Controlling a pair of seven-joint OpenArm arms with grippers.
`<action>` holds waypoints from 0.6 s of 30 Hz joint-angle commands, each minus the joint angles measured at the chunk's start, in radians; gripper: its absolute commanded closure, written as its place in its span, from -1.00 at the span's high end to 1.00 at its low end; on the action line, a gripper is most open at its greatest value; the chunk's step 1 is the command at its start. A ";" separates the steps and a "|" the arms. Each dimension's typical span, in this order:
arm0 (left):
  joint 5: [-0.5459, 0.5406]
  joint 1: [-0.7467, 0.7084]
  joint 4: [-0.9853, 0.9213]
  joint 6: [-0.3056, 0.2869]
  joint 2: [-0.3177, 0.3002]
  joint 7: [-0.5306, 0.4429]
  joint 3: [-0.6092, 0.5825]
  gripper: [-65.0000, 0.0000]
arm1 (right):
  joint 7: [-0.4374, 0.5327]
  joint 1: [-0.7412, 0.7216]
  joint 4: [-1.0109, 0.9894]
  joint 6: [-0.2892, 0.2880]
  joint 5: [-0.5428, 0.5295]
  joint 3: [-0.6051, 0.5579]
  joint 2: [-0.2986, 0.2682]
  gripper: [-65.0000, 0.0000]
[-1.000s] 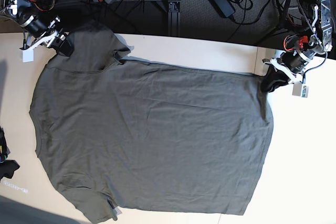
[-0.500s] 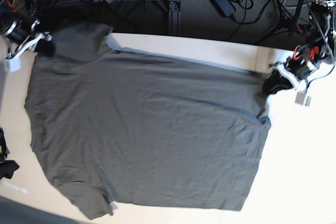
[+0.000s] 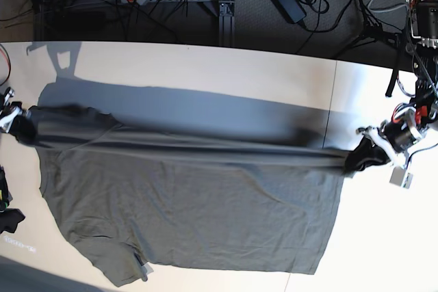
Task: Fold the T-shirt properly
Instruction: 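Lift the grasped edge and fold it over the shirt body with both grippers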
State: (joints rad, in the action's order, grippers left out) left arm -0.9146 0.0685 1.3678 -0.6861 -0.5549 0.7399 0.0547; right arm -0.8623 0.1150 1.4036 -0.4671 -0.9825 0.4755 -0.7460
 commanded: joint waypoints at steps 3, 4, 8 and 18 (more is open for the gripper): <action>0.072 0.082 -0.013 -0.012 -0.025 -0.041 -0.053 -1.00 | 0.025 -0.112 -0.069 -0.031 0.010 -0.046 -0.032 -1.00; 0.083 0.103 -0.027 -0.012 -0.024 -0.041 -0.077 -1.00 | 0.025 -0.146 -0.093 -0.031 0.010 -0.071 -0.033 -1.00; 0.109 0.201 -0.121 -0.012 -0.024 -0.085 -0.154 -1.00 | 0.027 -0.280 -0.171 -0.031 0.028 -0.182 -0.032 -1.00; 0.180 0.401 -0.374 -0.012 0.002 -0.163 -0.187 -1.00 | 0.078 -0.552 -0.328 -0.031 0.163 -0.464 -0.008 -1.00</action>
State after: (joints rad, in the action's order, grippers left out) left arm -0.7258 0.4324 0.9810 -0.6945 -0.5320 0.6033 -0.1410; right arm -0.8070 -0.4122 1.0653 -0.4671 -0.8207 -0.0006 -0.7284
